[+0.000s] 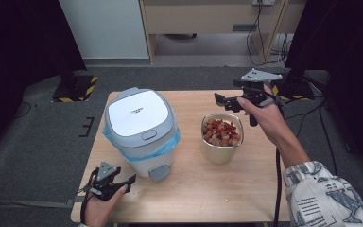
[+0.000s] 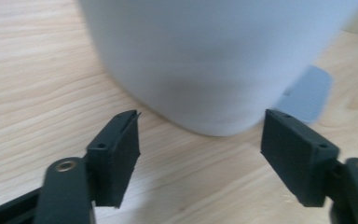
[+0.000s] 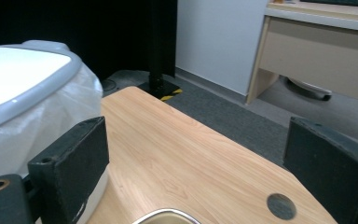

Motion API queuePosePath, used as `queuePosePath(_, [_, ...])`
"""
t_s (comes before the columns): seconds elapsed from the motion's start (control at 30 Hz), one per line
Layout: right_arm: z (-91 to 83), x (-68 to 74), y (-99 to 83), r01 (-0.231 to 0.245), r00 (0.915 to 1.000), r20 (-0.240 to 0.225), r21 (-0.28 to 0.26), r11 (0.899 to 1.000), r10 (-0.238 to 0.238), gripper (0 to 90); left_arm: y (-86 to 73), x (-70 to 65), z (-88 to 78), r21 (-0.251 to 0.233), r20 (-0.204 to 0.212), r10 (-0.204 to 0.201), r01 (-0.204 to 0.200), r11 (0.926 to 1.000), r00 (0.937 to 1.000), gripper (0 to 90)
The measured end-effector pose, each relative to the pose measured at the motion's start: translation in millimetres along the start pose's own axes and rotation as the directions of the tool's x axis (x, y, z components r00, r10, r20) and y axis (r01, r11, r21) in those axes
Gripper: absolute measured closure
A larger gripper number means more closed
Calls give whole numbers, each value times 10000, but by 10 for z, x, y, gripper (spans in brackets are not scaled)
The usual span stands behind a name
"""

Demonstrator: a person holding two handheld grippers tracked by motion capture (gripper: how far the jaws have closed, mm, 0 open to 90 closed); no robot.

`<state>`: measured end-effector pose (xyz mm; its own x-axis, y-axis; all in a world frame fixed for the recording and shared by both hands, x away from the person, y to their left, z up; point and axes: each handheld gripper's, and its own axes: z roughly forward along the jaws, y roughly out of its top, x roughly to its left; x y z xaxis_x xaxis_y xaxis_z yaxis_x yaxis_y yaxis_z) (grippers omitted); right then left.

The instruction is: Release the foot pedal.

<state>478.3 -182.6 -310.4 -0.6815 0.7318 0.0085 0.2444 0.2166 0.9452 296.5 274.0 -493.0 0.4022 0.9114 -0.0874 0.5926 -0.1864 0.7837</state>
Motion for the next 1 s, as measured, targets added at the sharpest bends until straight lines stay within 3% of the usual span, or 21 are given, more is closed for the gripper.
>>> queuePosePath(0.17, [-84,-106,-65,-165,9989,440,-21,9999,166,70,-10,105,33,102,-232,-104,106,9999,9997,180])
queuePosePath(0.4, [-185,-249,-189,-439,9941,995,13,9990,436,60,-17,151,100,227,-313,-72,79,9997,9995,116])
queuePosePath(1.0, [-460,-546,-625,-1195,9730,2011,171,9927,1136,66,-55,312,227,542,-523,-335,364,9979,9981,98])
